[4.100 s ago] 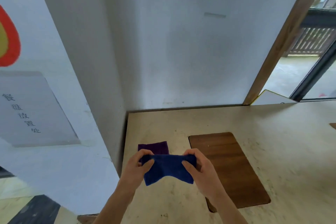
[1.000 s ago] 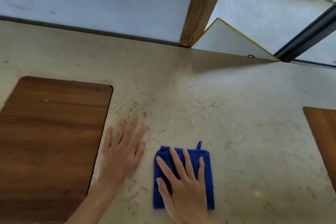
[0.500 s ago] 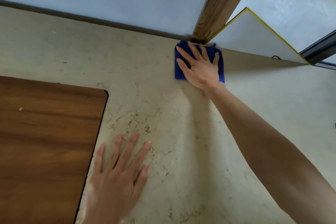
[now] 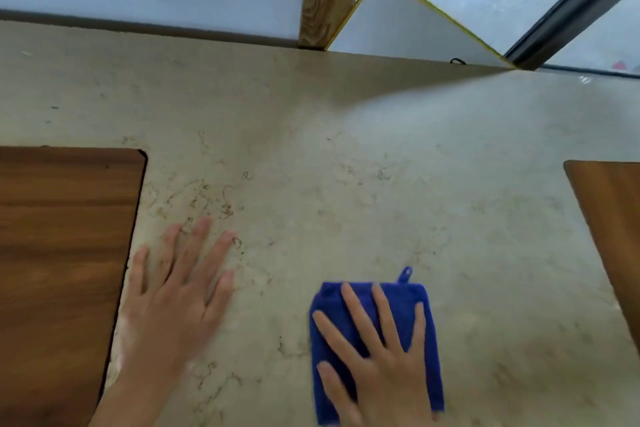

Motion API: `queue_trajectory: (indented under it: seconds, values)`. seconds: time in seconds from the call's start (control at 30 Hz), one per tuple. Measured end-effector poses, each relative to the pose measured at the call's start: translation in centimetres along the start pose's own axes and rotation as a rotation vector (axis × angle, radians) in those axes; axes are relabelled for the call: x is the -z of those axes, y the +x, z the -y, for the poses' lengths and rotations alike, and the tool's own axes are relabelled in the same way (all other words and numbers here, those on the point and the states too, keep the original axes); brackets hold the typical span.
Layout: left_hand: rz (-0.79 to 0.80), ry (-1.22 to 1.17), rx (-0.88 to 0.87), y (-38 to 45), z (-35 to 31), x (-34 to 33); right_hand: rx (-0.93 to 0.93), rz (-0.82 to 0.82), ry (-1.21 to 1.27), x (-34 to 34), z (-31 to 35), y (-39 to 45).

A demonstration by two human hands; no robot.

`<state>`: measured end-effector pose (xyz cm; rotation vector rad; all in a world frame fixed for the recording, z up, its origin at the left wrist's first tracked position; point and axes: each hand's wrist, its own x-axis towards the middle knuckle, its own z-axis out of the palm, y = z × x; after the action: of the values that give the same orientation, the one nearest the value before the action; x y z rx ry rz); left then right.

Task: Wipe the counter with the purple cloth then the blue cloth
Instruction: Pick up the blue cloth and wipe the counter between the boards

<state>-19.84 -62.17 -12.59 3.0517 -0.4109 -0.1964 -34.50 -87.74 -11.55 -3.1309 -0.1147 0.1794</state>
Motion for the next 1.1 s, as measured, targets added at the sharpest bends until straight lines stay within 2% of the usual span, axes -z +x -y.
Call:
queue_trajectory:
  seconds: [0.1, 0.17, 0.27, 0.33, 0.4, 0.57, 0.7, 0.93, 1.0, 1.1]
  values:
    - [-0.004, -0.004, 0.002, -0.2, -0.2, -0.2, 0.084, 0.127, -0.22, -0.5, -1.4, -7.4]
    - [-0.019, 0.013, -0.001, -0.4, -0.4, -0.3, 0.086, 0.156, -0.209, -0.1, -2.4, -7.9]
    - [-0.062, 0.04, -0.025, -0.6, -0.5, -0.5, 0.023, 0.11, -0.073, 0.8, -3.0, -5.3]
    - [-0.13, 0.074, -0.052, -0.6, -0.3, -1.0, -0.038, 0.034, 0.044, 1.2, -4.8, -1.0]
    - [-0.206, 0.121, -0.074, -0.5, -0.3, -1.7, -0.114, -0.045, 0.128, 2.0, -8.2, 6.8]
    - [-0.251, 0.169, -0.069, 0.0, 0.6, -3.2, -0.18, -0.019, 0.147, 4.6, -16.4, 29.3]
    - [-0.208, 0.162, -0.053, 0.3, 0.7, -3.7, -0.177, -0.001, 0.187, 5.2, -18.9, 36.7]
    - [-0.189, 0.098, -0.004, 0.5, 0.6, -2.5, -0.146, -0.03, 0.201, 4.9, -17.4, 35.5]
    - [-0.138, 0.069, 0.007, 0.6, 0.5, -2.1, -0.125, -0.045, 0.185, 4.3, -15.7, 30.9]
    - [-0.036, 0.044, 0.04, 0.6, 0.3, -1.5, -0.072, -0.099, 0.145, 2.5, -12.5, 19.1]
